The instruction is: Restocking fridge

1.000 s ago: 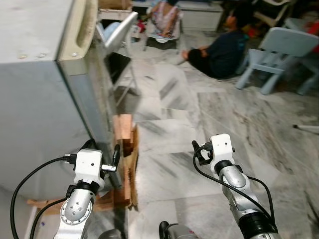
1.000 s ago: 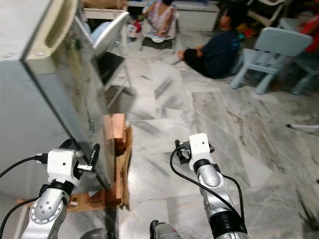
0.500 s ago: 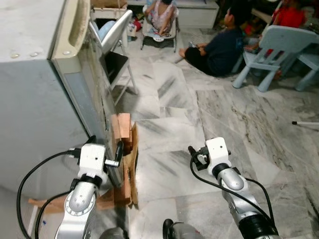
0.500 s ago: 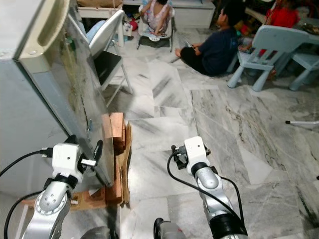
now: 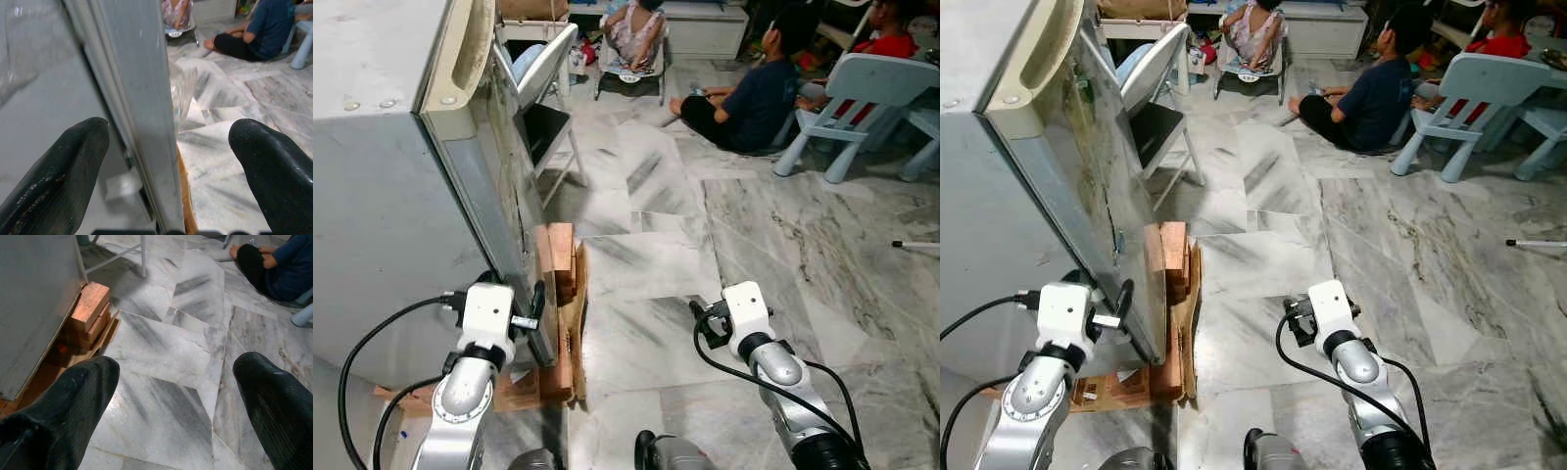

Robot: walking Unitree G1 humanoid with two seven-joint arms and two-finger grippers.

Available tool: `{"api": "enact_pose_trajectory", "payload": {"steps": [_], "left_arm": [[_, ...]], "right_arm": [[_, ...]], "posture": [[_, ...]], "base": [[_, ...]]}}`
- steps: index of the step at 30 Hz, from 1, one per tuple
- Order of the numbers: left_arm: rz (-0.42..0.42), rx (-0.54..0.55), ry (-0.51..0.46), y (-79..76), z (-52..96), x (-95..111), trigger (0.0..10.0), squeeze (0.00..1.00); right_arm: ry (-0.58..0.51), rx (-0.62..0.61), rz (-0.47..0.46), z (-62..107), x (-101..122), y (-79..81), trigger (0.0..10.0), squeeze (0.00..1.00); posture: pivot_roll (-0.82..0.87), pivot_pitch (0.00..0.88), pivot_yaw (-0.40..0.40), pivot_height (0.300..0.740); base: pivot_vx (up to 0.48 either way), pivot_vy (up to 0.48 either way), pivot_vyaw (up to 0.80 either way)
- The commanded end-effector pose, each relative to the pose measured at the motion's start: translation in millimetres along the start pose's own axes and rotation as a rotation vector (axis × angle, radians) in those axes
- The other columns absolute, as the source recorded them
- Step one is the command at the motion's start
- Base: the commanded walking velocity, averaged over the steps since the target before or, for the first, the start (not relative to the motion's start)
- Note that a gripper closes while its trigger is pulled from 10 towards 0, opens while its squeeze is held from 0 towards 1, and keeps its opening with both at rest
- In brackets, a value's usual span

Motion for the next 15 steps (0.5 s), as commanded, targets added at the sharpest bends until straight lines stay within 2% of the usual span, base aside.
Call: {"api": "enact_pose_trajectory", "payload": {"steps": [1, 7, 12, 15], "left_arm": [[-0.001, -0.022, 0.017, -3.9, 1.6, -3.6, 10.0, 0.0], [0.009, -0.033, 0.004, -7.4, -2.7, 0.7, 10.0, 0.0], [-0.011, -0.04, -0.015, -11.1, -19.0, 7.1, 10.0, 0.0], [-0.015, -0.033, -0.022, -9.3, -23.6, 9.0, 10.0, 0.0]], "right_arm": [[-0.001, 0.005, 0.008, 0.1, 2.6, -0.7, 10.0, 0.0], [0.004, 0.013, 0.009, -0.2, 1.7, 0.6, 10.0, 0.0], [0.015, 0.036, 0.003, -1.9, 2.2, 6.1, 10.0, 0.0], [0.013, 0.04, 0.002, -2.0, 2.9, 8.2, 10.0, 0.0]], "posture": [[0.02, 0.099, -0.044, 0.74], [0.02, 0.097, -0.046, 0.74], [0.01, 0.095, -0.043, 0.74], [0.01, 0.092, -0.04, 0.74]], "base": [[0.0, 0.0, 0.0], [0.0, 0.0, 0.0], [0.0, 0.0, 0.0], [0.0, 0.0, 0.0]]}}
Point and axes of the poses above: a point about 5 cm out from each wrist's last joint towards the gripper, its own z axis pointing back from the gripper into the wrist, its own x axis along the axis of the wrist's last joint, y = z × x, the point moved 5 cm from there along -z, pointing out of the wrist towards the gripper, and after that the axes turned 2 degrees about -z, right-handed, at the moved point
